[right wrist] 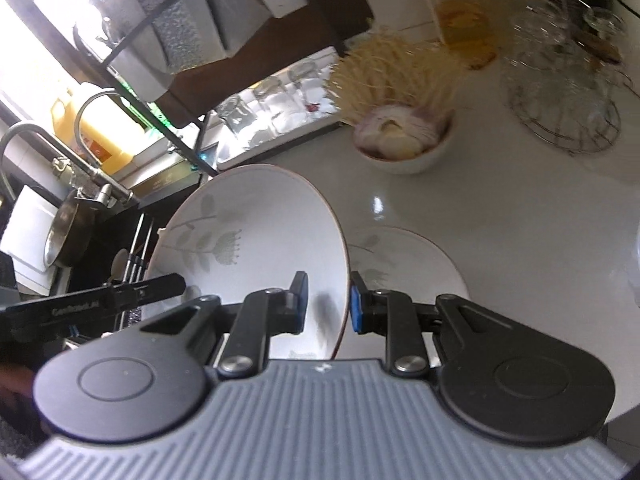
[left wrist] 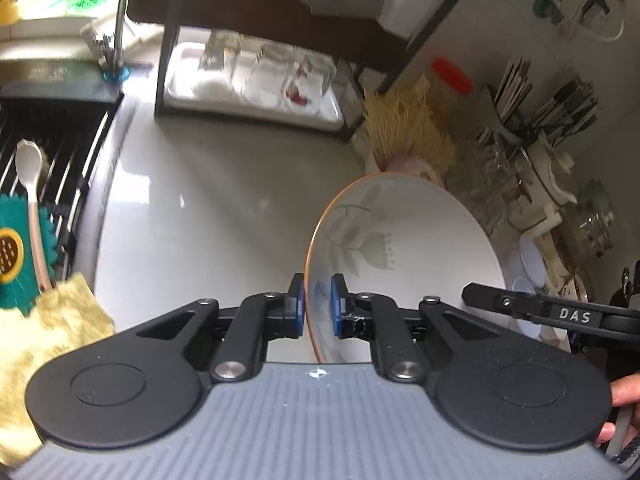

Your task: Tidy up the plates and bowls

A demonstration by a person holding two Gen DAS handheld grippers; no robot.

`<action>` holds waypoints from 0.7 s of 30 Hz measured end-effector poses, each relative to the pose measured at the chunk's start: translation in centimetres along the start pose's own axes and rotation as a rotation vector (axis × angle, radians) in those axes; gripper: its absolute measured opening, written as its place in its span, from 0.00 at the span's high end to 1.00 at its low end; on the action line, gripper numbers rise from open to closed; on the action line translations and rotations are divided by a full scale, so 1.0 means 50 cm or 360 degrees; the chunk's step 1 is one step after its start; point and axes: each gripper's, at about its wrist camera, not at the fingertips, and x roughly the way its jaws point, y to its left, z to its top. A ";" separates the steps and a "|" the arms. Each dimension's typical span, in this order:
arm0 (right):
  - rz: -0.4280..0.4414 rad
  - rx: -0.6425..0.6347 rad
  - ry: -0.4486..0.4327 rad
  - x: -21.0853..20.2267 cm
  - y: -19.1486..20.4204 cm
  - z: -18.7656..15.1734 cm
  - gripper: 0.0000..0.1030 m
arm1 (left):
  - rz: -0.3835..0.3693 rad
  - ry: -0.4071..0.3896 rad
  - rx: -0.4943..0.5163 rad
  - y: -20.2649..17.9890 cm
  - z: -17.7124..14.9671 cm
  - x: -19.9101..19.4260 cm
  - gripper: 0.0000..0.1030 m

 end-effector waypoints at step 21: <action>-0.0225 0.0167 0.0002 0.012 -0.169 -0.052 0.76 | 0.0040 0.0299 0.0061 -0.112 -0.050 0.197 0.85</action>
